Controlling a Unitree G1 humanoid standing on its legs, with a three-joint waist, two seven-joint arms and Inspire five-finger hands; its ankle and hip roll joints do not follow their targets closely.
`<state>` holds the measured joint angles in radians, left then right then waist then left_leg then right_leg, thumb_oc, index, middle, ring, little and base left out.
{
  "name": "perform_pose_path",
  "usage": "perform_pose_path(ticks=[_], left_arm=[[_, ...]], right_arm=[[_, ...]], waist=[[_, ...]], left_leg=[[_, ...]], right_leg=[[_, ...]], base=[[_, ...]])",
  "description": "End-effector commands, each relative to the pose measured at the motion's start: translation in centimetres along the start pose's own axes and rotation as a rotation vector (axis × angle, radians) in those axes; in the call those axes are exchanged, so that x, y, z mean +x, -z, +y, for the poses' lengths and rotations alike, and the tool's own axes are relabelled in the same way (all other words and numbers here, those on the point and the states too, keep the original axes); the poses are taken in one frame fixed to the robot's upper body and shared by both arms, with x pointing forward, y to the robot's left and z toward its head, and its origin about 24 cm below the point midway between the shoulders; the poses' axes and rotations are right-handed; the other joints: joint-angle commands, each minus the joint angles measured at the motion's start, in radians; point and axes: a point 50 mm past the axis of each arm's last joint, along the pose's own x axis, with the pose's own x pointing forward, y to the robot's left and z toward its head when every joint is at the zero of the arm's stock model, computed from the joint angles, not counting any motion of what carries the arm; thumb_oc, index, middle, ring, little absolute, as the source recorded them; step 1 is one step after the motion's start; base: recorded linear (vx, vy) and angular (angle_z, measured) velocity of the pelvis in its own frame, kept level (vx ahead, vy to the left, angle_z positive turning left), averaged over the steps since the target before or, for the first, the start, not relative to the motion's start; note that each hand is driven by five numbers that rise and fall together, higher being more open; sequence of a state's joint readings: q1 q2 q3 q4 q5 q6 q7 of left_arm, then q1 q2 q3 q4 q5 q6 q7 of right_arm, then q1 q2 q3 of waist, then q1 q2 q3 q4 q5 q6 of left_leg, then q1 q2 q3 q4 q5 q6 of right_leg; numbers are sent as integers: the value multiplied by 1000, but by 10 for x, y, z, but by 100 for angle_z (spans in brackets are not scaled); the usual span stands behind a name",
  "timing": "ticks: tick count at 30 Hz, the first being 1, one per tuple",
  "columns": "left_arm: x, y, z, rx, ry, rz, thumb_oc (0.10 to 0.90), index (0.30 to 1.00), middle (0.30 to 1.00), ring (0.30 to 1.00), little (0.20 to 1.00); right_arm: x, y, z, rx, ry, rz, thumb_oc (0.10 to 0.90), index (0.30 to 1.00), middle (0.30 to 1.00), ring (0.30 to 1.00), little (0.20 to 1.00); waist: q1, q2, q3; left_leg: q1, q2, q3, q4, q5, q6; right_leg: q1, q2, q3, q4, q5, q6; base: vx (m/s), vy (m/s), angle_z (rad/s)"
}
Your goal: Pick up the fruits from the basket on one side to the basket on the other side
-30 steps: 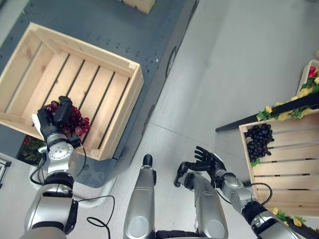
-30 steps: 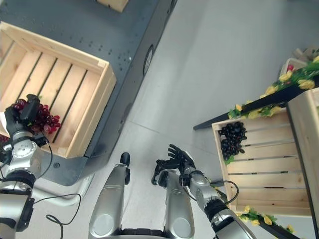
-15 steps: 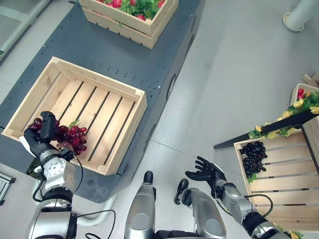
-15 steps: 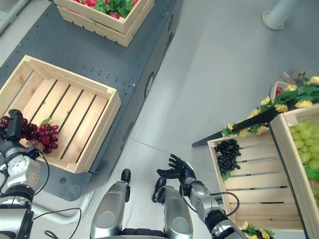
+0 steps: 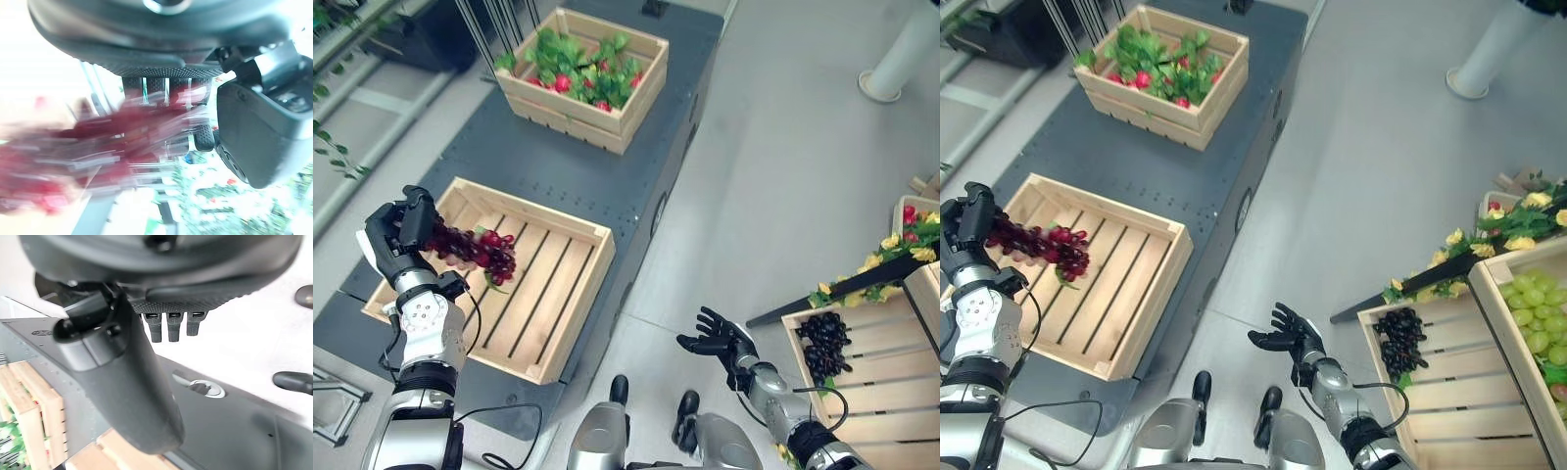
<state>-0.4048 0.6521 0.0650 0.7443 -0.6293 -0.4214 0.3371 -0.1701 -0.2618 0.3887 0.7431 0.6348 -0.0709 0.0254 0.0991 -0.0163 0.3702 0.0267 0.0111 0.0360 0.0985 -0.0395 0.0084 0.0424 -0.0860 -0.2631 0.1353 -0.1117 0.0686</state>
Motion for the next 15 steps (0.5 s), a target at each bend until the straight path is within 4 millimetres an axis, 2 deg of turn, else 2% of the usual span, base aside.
perform_pose_path(ticks=[1, 4, 9, 12, 15], left_arm=[[12, -52, -8, 95, 121, -266, 400, 300, 300, 300, 300], [11, -59, -16, 120, 155, -291, 400, 300, 300, 300, 300], [8, -84, -43, 103, 272, -334, 400, 300, 300, 300, 300], [2, -99, -61, 88, 352, -380, 400, 300, 300, 300, 300], [-2, -108, -70, 133, 374, -433, 400, 300, 300, 300, 300]], right_arm=[[-5, 1, -8, 19, 21, -46, 800, 900, 900, 900, 900], [-7, 5, -13, 30, 37, -37, 800, 900, 900, 900, 900], [-11, 8, -22, 55, 72, -43, 800, 900, 900, 900, 900], [-12, 1, -22, 66, 76, -92, 800, 900, 900, 900, 900], [-12, -5, -18, 57, 63, -132, 800, 900, 900, 900, 900]], waist=[[-12, 29, -145], [-16, 31, -162], [-27, 35, -190], [-37, 38, -202], [-46, 41, -212]], left_leg=[[-2, -89, -10, -19, -57, 37], [14, -88, -8, -50, -48, 36], [44, -87, -1, -98, -37, 36], [61, -87, 1, -125, -31, 35], [73, -86, 5, -149, -23, 33]], right_leg=[[-9, 18, 36, -36, 24, -25], [2, 21, 39, -58, 36, -20], [19, 23, 49, -101, 62, -10], [30, 25, 58, -126, 77, -4], [37, 27, 64, -146, 89, 0]], base=[[18, -25, -8], [13, -29, -7], [-6, -30, -12], [-32, -35, -5], [-28, -34, -5]])
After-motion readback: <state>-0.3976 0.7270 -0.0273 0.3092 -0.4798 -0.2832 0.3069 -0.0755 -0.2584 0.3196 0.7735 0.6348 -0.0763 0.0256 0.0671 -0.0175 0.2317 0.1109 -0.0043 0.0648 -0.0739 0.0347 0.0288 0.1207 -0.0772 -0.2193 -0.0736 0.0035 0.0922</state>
